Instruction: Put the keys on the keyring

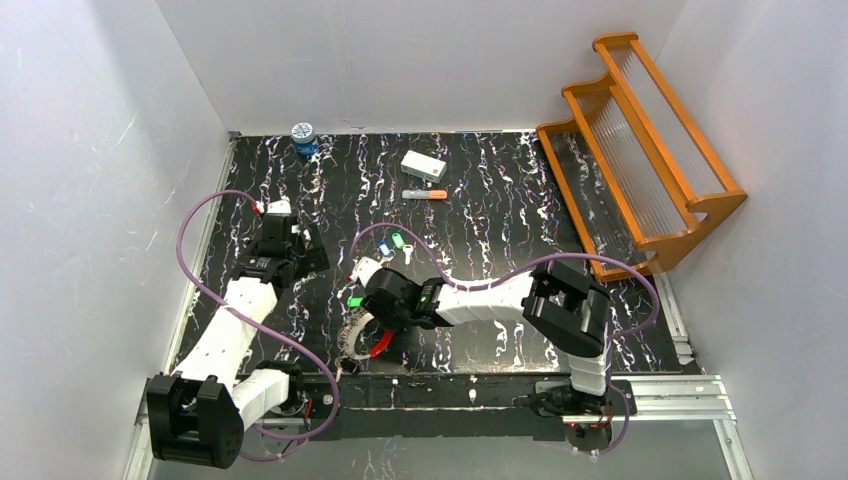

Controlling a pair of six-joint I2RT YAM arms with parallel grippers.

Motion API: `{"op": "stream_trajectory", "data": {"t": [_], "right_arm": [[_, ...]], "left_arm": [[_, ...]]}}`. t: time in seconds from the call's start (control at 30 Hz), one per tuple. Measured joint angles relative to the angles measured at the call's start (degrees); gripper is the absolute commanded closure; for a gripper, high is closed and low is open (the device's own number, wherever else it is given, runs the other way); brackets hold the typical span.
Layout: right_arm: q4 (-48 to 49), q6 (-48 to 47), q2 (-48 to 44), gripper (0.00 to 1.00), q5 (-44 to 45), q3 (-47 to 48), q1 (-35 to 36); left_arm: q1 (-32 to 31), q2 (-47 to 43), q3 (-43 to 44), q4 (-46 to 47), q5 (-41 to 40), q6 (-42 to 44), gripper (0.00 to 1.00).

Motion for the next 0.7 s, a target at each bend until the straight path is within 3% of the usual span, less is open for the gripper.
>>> {"op": "stream_trajectory", "data": {"t": [0.27, 0.47, 0.57, 0.7], "right_arm": [[0.7, 0.7, -0.6, 0.54, 3.8, -1.3, -1.7], [0.3, 2.9, -7.8, 0.53, 3.1, -10.0, -10.2], [-1.3, 3.9, -12.4, 0.47, 2.2, -14.7, -14.8], [-4.7, 5.4, -18.4, 0.36, -0.3, -19.3, -19.3]], "left_arm": [[0.0, 0.0, 0.0, 0.0, 0.3, 0.1, 0.01], [0.0, 0.9, -0.2, 1.1, 8.1, 1.3, 0.02], [0.0, 1.7, -1.1, 3.0, 15.0, 1.6, 0.04], [0.0, 4.8, -1.7, 5.4, 22.4, 0.9, 0.16]]}}
